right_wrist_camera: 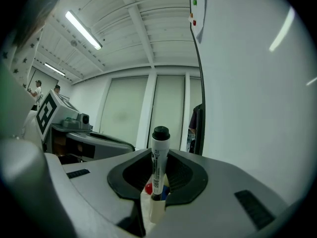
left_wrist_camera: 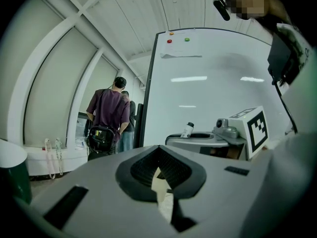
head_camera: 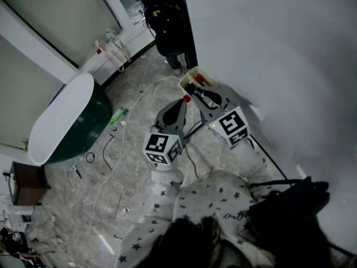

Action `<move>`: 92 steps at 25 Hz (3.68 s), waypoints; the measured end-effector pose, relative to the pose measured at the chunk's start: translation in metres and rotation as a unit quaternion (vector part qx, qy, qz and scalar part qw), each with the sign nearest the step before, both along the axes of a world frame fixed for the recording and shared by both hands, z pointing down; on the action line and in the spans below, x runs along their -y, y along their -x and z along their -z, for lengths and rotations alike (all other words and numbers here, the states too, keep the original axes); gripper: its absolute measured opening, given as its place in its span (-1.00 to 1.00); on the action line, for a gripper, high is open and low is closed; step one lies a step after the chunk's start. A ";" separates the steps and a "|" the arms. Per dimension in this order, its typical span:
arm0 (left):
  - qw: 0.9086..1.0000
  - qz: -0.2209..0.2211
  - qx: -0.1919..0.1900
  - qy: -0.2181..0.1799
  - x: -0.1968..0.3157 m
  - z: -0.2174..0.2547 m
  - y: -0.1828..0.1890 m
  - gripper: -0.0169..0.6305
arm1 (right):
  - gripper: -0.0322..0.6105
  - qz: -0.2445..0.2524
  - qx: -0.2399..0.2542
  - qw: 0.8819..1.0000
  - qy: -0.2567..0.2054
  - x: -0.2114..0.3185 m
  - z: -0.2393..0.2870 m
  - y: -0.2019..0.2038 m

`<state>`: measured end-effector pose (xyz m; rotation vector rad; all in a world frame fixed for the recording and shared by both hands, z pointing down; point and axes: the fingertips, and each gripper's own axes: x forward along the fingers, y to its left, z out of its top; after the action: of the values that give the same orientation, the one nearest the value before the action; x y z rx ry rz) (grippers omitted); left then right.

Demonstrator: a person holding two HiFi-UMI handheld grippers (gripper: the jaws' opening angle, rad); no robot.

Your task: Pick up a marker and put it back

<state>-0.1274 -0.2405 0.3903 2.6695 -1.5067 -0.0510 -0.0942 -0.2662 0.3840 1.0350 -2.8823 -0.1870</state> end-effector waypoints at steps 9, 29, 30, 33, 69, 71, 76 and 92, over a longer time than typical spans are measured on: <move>1.000 -0.018 -0.006 -0.018 -0.022 0.054 -0.015 -0.95 | -0.68 0.034 0.003 0.999 -0.014 -0.021 0.057 -0.002; 0.999 -0.013 0.002 -0.043 -0.033 0.076 -0.030 -0.95 | -0.68 0.062 0.034 0.997 -0.032 -0.032 0.085 -0.019; 0.999 -0.012 0.001 -0.045 -0.033 0.076 -0.030 -0.95 | -0.68 0.062 0.034 0.997 -0.033 -0.031 0.085 -0.019; 0.999 -0.010 0.001 -0.048 -0.032 0.078 -0.029 -0.95 | -0.68 0.063 0.033 0.997 -0.034 -0.031 0.085 -0.018; 1.000 0.007 0.004 -0.024 -0.015 0.032 -0.019 -0.95 | -0.68 0.039 -0.027 0.999 0.019 0.005 -0.002 0.001; 1.000 0.007 0.003 -0.021 -0.015 0.030 -0.019 -0.95 | -0.68 0.039 -0.030 0.999 0.020 0.004 -0.004 0.003; 1.000 0.013 0.004 -0.012 -0.013 0.020 -0.016 -0.95 | -0.68 0.035 -0.045 0.998 0.022 0.003 -0.016 0.008; 1.000 0.031 0.002 0.002 -0.017 0.008 -0.006 -0.95 | -0.68 0.002 -0.081 0.997 -0.001 -0.001 -0.044 0.015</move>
<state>-0.1212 -0.2231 0.3821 2.6211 -1.5881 -0.0445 -0.1089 -0.2656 0.4280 0.9675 -2.7399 -0.2623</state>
